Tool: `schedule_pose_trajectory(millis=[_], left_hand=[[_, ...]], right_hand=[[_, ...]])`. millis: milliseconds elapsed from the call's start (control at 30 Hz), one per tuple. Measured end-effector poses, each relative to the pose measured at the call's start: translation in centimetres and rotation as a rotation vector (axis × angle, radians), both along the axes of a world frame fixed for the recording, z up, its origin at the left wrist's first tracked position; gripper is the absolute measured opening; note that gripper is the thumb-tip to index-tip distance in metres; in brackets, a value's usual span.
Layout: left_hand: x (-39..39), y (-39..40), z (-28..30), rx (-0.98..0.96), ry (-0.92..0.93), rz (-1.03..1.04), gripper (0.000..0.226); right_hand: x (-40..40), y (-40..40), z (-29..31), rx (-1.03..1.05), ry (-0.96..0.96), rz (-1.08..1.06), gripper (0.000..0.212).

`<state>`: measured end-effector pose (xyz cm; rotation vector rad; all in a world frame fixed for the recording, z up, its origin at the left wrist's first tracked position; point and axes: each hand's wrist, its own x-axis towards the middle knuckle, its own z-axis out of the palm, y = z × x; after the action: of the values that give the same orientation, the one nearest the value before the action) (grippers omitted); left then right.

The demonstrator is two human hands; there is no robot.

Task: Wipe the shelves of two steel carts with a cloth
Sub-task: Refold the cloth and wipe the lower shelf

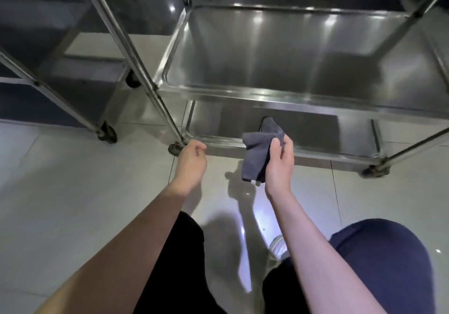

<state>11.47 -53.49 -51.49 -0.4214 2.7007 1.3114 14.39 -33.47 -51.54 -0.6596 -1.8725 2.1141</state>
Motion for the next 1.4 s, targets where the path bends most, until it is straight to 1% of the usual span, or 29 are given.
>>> schedule_pose_trajectory(millis=[100, 200, 300, 433, 533, 633, 700, 767, 833, 867, 900, 933, 967, 1000, 1033, 1067, 1133, 1200, 1267, 1400], left_hand=[[-1.3, -0.1, -5.1, 0.017, 0.019, -0.019, 0.024], [-2.5, -0.4, -9.8, 0.002, 0.051, -0.079, 0.023], [-3.5, -0.6, -13.2, -0.008, 0.085, -0.157, 0.021], [-4.7, -1.5, -15.3, -0.035, 0.093, -0.213, 0.023], [-6.3, -1.8, -16.5, -0.058, 0.112, -0.236, 0.028], [-8.5, -1.9, -17.2, -0.068, 0.152, -0.244, 0.029], [-9.9, -2.0, -17.7, -0.123, 0.194, -0.259, 0.030], [-11.3, -2.1, -18.5, -0.181, 0.227, -0.276, 0.034], [-12.5, -2.1, -19.9, -0.246, 0.226, -0.301, 0.036], [-13.0, -2.2, -20.7, -0.287, 0.226, -0.318, 0.037], [-13.3, -2.2, -21.5, -0.326, 0.225, -0.337, 0.037], [-13.5, -2.2, -22.3, -0.358, 0.223, -0.347, 0.037], [-13.5, -2.4, -22.9, -0.382, 0.219, -0.343, 0.037], [-13.5, -2.5, -23.6, -0.405, 0.219, -0.333, 0.038], [-13.4, -2.7, -24.2, -0.432, 0.225, -0.327, 0.039], [-13.3, -2.9, -24.8, -0.465, 0.231, -0.328, 0.040], [-13.2, -3.3, -25.8, -0.525, 0.243, -0.335, 0.043], [-13.2, -3.7, -26.4, -0.565, 0.272, -0.324, 0.045], [-13.1, -3.7, -26.8, -0.612, 0.310, -0.307, 0.046], [-13.1, -4.1, -27.0, -0.681, 0.334, -0.291, 0.044]], right_hand=[[-1.3, -0.2, -5.0, 0.015, 0.061, -0.061, 0.021], [-2.6, -0.9, -9.4, 0.030, 0.085, -0.097, 0.019], [-4.0, -1.1, -12.4, 0.056, 0.110, -0.145, 0.020], [-5.4, -1.0, -14.8, 0.109, 0.068, -0.161, 0.021], [-7.0, -0.5, -15.9, 0.204, 0.038, -0.149, 0.023], [-9.5, -0.1, -16.5, 0.337, 0.012, -0.121, 0.029], [-11.3, -0.2, -16.8, 0.439, -0.023, -0.116, 0.031], [-13.6, -0.6, -17.6, 0.562, -0.103, -0.108, 0.032], [-16.0, -0.8, -19.6, 0.734, -0.227, -0.014, 0.046], [-17.0, -0.9, -20.8, 0.847, -0.297, 0.091, 0.053], [-17.6, -0.9, -22.2, 0.975, -0.348, 0.199, 0.053], [-17.8, -1.0, -23.5, 1.096, -0.369, 0.281, 0.052], [-17.9, -1.0, -24.5, 1.184, -0.366, 0.333, 0.056], [-17.8, -1.1, -25.0, 1.237, -0.357, 0.353, 0.064], [-17.5, -1.2, -25.0, 1.270, -0.372, 0.372, 0.070], [-17.4, -1.0, -25.1, 1.303, -0.405, 0.406, 0.070], [-17.6, -0.3, -25.4, 1.348, -0.464, 0.463, 0.060], [-18.2, 0.5, -25.4, 1.361, -0.488, 0.495, 0.056], [-18.6, 1.4, -25.5, 1.360, -0.504, 0.506, 0.057], [-18.9, 4.6, -25.7, 1.353, -0.614, 0.482, 0.060]])
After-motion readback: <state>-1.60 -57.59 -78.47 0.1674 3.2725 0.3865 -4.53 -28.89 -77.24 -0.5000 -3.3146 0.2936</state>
